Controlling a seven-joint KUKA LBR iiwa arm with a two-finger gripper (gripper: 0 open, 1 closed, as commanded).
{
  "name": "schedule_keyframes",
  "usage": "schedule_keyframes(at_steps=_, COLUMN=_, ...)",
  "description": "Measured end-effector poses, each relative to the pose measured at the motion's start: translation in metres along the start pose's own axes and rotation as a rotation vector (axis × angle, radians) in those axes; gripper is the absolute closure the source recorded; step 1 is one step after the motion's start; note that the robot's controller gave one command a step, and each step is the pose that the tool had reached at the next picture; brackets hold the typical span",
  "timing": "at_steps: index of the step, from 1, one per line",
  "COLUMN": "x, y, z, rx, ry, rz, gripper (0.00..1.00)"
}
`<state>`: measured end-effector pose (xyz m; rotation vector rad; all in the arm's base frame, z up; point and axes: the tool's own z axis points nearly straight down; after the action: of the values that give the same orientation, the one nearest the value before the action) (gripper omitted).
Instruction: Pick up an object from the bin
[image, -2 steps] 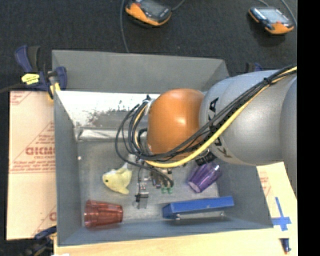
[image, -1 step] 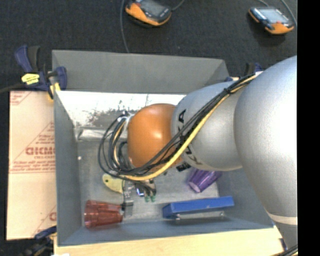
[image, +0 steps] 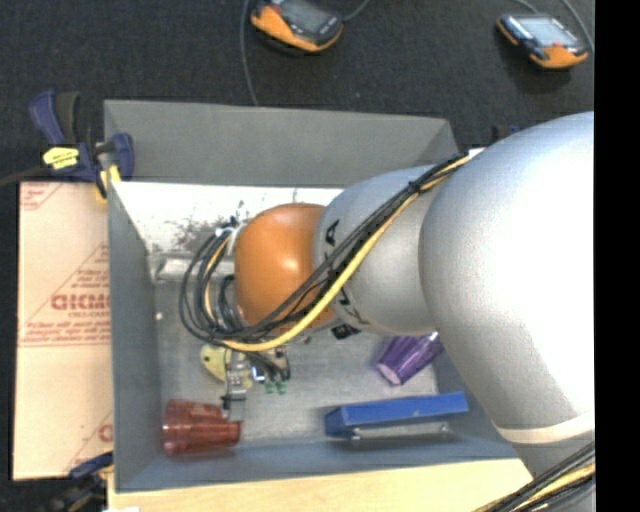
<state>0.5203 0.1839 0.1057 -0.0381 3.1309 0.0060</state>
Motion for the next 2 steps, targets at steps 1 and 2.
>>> schedule_keyframes(at_steps=1, x=-0.031, y=-0.048, z=0.034, rx=0.001, ry=0.001, rz=-0.086, gripper=0.0)
schedule_keyframes(at_steps=2, x=0.013, y=-0.079, z=0.035, rx=-0.004, ry=-0.001, rz=0.046, gripper=0.0)
